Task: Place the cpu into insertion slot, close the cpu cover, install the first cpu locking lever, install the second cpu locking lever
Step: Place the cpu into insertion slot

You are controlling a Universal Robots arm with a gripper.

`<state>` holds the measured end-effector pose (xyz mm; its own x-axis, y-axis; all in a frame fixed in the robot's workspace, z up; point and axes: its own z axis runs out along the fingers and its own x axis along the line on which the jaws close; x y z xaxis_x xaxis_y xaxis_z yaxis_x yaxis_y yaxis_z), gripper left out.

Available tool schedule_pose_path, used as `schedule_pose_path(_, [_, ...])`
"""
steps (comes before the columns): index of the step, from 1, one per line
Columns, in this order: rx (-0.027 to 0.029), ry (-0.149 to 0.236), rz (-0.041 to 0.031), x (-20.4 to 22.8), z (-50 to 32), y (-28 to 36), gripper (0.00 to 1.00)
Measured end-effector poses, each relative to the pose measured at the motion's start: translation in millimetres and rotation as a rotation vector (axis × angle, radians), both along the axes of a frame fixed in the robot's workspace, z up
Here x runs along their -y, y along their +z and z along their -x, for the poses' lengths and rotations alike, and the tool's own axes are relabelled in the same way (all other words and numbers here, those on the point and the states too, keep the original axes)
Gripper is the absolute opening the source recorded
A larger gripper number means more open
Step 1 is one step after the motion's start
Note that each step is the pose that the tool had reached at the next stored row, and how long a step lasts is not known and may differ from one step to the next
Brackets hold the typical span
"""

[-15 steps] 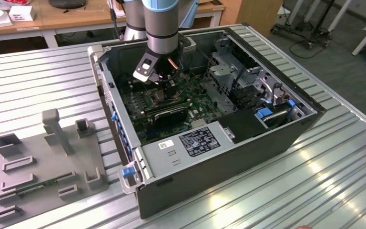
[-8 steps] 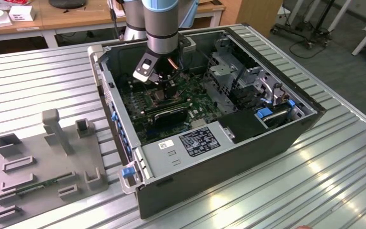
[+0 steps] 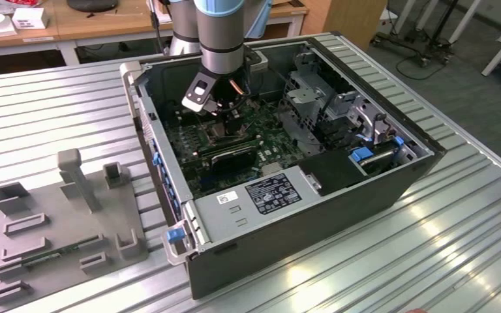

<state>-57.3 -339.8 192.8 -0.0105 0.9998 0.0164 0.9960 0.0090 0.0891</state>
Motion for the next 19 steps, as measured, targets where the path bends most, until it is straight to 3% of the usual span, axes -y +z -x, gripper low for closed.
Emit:
schedule_pose_path(12, [-0.0001,0.000,0.0000,0.0,0.2,0.0,0.54])
schedule_pose_path(15, [0.0000,0.000,-0.0002,0.0,0.2,0.0,0.61])
schedule_pose_path(16, [0.0000,0.000,-0.0002,0.0,0.2,0.0,0.67])
schedule_pose_path(19, [0.0000,0.000,-0.0003,0.0,0.2,0.0,0.67])
